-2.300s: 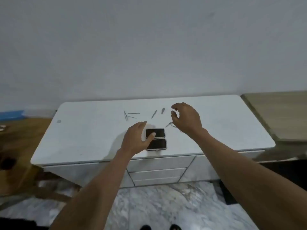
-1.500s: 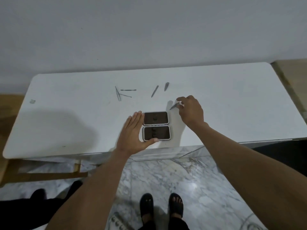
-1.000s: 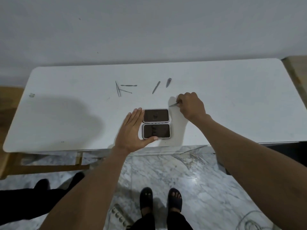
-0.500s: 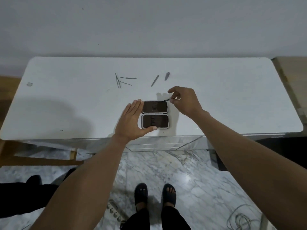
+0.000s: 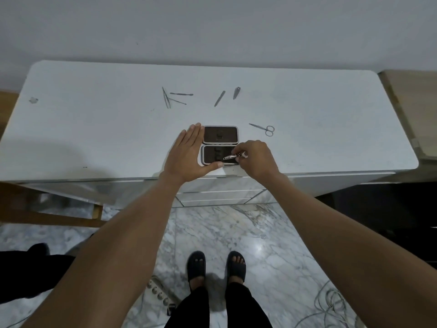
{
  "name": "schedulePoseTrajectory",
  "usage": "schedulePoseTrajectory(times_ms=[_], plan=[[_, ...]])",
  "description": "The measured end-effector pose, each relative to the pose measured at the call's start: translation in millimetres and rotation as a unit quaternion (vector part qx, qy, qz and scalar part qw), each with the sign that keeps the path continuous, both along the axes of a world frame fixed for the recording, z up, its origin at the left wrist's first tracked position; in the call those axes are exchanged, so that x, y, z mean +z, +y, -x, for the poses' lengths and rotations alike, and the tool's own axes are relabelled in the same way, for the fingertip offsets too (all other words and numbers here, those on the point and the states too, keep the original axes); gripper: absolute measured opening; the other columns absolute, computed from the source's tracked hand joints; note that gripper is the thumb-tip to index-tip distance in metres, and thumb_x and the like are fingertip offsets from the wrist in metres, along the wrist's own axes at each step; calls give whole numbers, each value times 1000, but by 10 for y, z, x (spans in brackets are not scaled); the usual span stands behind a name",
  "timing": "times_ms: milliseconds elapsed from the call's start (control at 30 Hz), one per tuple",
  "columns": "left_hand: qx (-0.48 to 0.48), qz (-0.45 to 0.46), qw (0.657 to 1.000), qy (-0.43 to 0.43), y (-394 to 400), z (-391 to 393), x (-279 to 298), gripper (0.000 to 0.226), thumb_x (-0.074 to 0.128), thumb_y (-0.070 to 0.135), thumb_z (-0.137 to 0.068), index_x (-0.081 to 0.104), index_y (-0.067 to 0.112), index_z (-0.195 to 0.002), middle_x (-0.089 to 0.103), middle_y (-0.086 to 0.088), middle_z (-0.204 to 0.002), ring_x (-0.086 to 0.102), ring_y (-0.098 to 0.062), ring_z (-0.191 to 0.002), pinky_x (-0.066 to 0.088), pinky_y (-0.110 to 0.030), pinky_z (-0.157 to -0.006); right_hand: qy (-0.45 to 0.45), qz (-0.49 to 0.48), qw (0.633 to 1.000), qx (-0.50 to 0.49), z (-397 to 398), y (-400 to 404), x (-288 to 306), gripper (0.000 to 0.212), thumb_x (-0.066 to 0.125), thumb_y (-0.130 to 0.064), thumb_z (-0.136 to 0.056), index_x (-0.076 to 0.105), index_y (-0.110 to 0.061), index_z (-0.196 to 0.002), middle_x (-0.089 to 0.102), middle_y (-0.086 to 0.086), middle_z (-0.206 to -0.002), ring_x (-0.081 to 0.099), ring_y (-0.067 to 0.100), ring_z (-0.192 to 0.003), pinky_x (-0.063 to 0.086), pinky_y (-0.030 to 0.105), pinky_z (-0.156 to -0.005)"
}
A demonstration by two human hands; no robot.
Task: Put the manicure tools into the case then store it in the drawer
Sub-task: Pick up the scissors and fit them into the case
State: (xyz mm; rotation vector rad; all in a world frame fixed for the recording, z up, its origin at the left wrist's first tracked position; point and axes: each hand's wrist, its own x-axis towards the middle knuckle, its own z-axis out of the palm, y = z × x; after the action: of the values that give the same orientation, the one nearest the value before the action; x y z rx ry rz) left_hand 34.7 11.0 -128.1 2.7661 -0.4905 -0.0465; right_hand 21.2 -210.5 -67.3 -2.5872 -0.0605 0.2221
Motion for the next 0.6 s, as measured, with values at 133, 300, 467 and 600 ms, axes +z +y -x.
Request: schedulePoseTrajectory(times_ms=[133, 300, 467, 600], plan=[[-4, 3, 1000, -7, 2, -9, -12, 126, 30, 97, -79, 16, 5, -165, 15, -10, -174, 10, -21, -162, 9, -43, -133, -3, 3, 1000, 4, 17, 104, -18, 22, 68, -13, -83, 77, -22, -100, 72, 4, -93, 61, 23, -94, 53, 36, -77], [-1, 14, 1000, -4, 10, -29, -12, 132, 19, 102, -74, 18, 5, -165, 17, -9, -174, 11, -20, -162, 9, -42, -133, -4, -2, 1000, 10, 9, 197, -27, 20, 71, -19, -81, 77, -21, -100, 74, 2, -88, 66, 21, -86, 56, 37, -74], [-1, 22, 1000, 3, 13, -32, -4, 134, 22, 103, -73, 18, 6, -165, 16, -8, -174, 11, -19, -162, 8, -41, -133, 6, -3, 1000, -4, 0, 160, -36, 15, 69, -22, -83, 77, -21, -96, 76, 0, -84, 67, 19, -85, 55, 35, -75], [1, 24, 1000, -1, 17, -39, -12, 132, 28, 101, -73, 20, 6, -165, 18, -8, -173, 13, -20, -162, 9, -42, -133, 17, -26, 999, -19, 6, 191, -44, 11, 72, -21, -81, 77, -22, -90, 75, -1, -79, 67, 18, -80, 56, 36, -74]])
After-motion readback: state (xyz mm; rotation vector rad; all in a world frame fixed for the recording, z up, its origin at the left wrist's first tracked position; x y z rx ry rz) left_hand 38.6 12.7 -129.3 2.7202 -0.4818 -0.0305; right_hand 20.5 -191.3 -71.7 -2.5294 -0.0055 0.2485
